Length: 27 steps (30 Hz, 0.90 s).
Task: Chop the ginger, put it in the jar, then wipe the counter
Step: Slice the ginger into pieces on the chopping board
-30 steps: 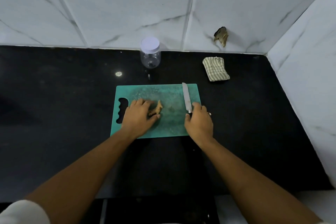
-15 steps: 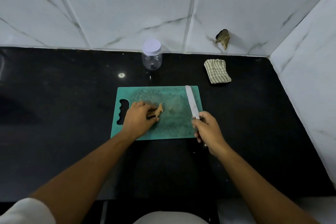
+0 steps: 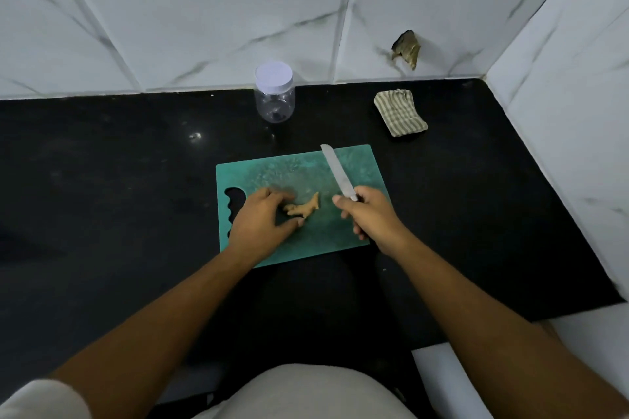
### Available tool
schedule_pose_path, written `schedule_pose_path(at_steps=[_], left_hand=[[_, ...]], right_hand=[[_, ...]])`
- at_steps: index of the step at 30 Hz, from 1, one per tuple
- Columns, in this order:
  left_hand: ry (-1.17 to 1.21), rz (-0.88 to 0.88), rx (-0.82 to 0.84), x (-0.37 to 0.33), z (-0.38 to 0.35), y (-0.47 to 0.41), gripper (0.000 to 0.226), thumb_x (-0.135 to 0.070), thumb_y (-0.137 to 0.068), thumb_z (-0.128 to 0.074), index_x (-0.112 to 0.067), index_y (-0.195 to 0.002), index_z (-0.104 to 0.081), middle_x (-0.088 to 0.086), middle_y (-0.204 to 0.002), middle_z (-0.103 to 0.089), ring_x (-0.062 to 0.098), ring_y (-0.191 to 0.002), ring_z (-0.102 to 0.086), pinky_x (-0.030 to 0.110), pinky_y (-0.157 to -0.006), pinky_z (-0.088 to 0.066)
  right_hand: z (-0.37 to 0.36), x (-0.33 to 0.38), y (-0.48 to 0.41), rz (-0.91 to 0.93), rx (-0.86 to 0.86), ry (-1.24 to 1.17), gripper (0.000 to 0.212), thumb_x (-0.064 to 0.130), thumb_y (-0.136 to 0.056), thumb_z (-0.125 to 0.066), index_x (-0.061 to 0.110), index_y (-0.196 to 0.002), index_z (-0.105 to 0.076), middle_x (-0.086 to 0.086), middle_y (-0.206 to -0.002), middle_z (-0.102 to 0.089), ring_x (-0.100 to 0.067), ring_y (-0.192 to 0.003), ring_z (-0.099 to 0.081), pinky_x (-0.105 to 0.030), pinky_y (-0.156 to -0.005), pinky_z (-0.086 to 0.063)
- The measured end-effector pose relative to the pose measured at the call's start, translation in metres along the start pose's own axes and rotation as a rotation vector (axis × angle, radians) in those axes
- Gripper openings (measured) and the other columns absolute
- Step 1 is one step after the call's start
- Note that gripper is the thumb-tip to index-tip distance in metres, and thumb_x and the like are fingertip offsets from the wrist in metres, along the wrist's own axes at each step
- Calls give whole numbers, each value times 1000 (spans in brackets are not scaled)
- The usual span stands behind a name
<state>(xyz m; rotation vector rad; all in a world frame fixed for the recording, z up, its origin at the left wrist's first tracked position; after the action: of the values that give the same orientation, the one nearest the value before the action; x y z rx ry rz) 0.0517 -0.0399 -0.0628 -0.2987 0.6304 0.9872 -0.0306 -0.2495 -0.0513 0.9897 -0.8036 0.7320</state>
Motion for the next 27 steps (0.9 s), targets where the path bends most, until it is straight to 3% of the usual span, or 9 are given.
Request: schedule_pose_path(at_steps=[4, 8, 10, 14, 17, 20, 23, 27], left_hand=[[-52, -12, 44, -9, 3, -7, 29, -39, -87, -77, -30, -114, -72, -11, -102, -57, 9, -90, -59, 36, -79, -56], [-7, -11, 59, -11, 4, -12, 25, -29, -85, -80, -32, -107, -71, -11, -100, -58, 7, -87, -57, 32, -78, -54], [127, 22, 57, -10, 4, -15, 26, -21, -82, -83, -29, -103, -71, -8, -99, -61, 9, -85, -60, 32, -79, -55], [686, 202, 214, -12, -3, -18, 25, -13, -85, -82, -19, -107, -72, 6, -100, -74, 16, -85, -71, 33, -79, -61], [773, 250, 191, -20, -2, -21, 17, -18, -91, -77, -15, -108, -73, 10, -98, -74, 15, -81, -70, 29, -74, -61], [574, 162, -56, -19, 8, -25, 10, -18, -90, -77, -21, -98, -73, -5, -92, -73, 4, -82, -68, 18, -73, -57], [208, 29, -181, -17, 9, -21, 12, -22, -90, -75, -25, -92, -64, -11, -90, -65, 7, -81, -62, 32, -71, -56], [-89, -61, -197, -22, -5, -4, 16, -27, -92, -69, -20, -97, -56, -3, -97, -55, 17, -85, -54, 43, -71, -53]], right_hand=[[-25, 7, -9, -34, 26, 5, 23, 30, -98, -69, 8, -104, -67, -13, -92, -76, -9, -42, -49, -23, -39, -39], [-34, 8, -14, -55, 16, 15, 17, 20, -98, -70, 4, -102, -67, -19, -93, -75, -9, -39, -48, -24, -37, -39], [-31, 9, -13, -41, 13, -10, 15, 16, -98, -69, 3, -104, -67, -21, -95, -75, -9, -41, -50, -24, -38, -41], [-23, 17, -9, 48, 13, -54, 12, 14, -98, -69, 8, -108, -67, -12, -80, -64, -12, -46, -51, -27, -41, -44], [-18, 24, -9, 122, 22, -47, 14, 13, -96, -71, 12, -109, -66, -7, -81, -61, -14, -47, -51, -27, -42, -44], [-9, 28, -11, 147, -29, 5, 19, 23, -92, -77, 18, -106, -65, -8, -82, -61, -13, -49, -53, -27, -44, -45], [-1, 22, -8, 126, -71, 17, 18, 30, -96, -72, 16, -104, -64, -7, -76, -57, -12, -49, -53, -27, -46, -47], [7, 9, 0, 92, -28, 68, 20, 30, -102, -63, 11, -106, -64, -27, -97, -66, -14, -51, -53, -26, -45, -46]])
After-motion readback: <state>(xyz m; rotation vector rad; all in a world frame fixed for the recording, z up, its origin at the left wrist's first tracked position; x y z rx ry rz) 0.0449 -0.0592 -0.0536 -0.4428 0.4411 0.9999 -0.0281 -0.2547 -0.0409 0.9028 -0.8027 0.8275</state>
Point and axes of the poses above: each hand's wrist, its own y-axis away from the middle knuckle, its own z-axis out of the back of the hand, x = y × z, the point moved 6 cm from there along -y, towards the middle knuckle
